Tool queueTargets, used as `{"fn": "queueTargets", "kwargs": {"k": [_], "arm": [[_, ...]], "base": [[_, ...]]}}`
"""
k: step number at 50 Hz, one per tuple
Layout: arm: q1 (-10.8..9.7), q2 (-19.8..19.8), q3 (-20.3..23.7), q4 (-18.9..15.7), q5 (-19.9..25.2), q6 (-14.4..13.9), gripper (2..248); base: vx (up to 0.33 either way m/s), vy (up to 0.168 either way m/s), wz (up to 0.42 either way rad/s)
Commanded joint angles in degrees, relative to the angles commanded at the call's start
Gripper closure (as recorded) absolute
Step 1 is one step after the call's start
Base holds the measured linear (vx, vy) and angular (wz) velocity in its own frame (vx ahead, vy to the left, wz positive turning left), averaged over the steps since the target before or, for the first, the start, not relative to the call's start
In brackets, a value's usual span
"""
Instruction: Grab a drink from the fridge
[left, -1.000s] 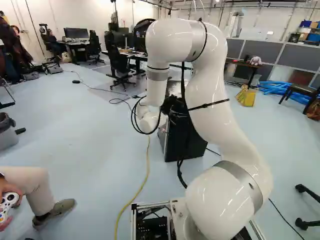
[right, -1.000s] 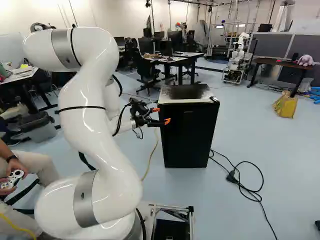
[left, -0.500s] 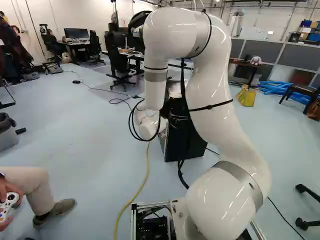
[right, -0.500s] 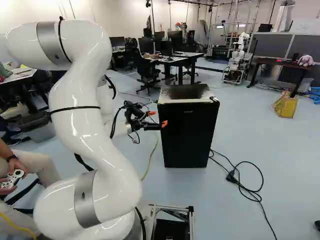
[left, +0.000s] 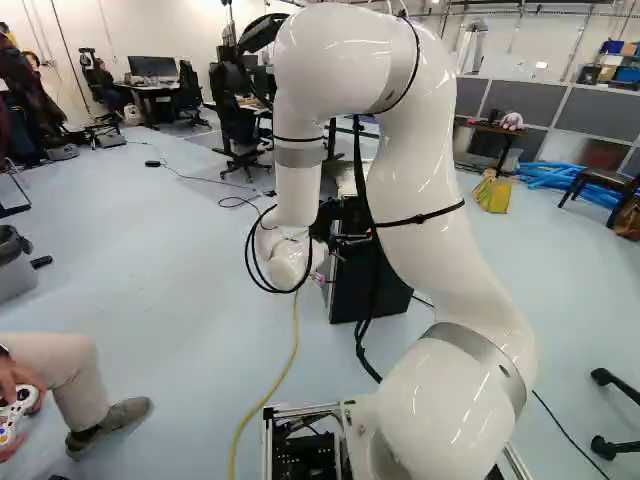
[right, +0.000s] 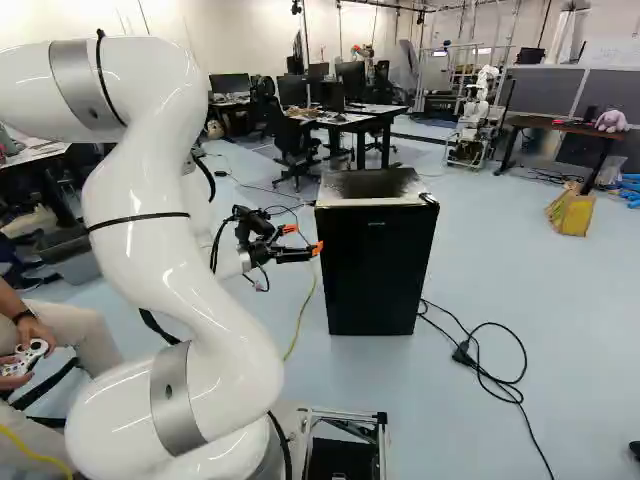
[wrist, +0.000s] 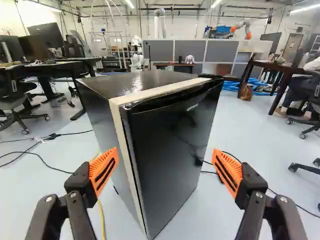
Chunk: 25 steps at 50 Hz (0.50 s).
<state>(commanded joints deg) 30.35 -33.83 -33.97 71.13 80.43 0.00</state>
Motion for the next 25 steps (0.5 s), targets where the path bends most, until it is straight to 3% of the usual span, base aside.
{"fn": "queueTargets", "kwargs": {"k": [25], "arm": [[2.1, -1.5, -2.9, 0.0, 0.0, 0.0, 3]], "base": [[0.0, 0.0, 0.0]]}}
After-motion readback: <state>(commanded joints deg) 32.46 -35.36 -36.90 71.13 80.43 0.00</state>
